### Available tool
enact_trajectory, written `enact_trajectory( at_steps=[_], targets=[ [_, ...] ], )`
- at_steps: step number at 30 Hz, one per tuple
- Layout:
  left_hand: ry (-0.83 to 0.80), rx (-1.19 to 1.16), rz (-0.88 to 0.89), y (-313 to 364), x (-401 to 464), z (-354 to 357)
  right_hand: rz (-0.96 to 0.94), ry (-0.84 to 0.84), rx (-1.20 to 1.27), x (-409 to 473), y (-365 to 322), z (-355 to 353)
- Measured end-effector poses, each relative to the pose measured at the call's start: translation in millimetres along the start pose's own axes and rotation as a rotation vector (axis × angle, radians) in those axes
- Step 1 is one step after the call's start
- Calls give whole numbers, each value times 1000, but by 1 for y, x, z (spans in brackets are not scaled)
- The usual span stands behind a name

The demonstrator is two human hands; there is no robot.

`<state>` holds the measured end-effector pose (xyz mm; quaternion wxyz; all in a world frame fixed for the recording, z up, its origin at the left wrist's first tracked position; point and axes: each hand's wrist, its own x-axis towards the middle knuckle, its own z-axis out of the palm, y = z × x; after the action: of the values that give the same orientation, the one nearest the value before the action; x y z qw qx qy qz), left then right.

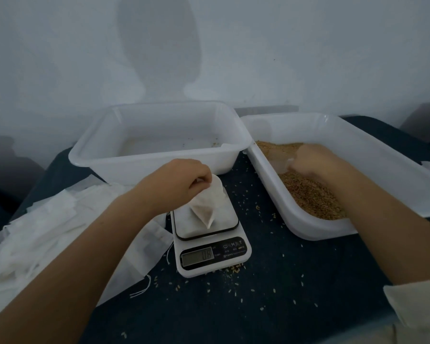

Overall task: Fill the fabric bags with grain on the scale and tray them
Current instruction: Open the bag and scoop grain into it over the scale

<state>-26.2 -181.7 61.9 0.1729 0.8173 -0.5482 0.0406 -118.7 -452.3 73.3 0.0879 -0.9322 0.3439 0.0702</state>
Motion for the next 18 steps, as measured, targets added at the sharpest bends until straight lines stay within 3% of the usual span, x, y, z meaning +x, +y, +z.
enact_trajectory(
  at_steps=[10,18],
  targets=[
    [71,-47,-6,-7,-6,5,-103,148,261,-7,37,-11],
    [5,-28,-39,-18,-11,-17,-410,120,470,-51,20,-54]
  ],
)
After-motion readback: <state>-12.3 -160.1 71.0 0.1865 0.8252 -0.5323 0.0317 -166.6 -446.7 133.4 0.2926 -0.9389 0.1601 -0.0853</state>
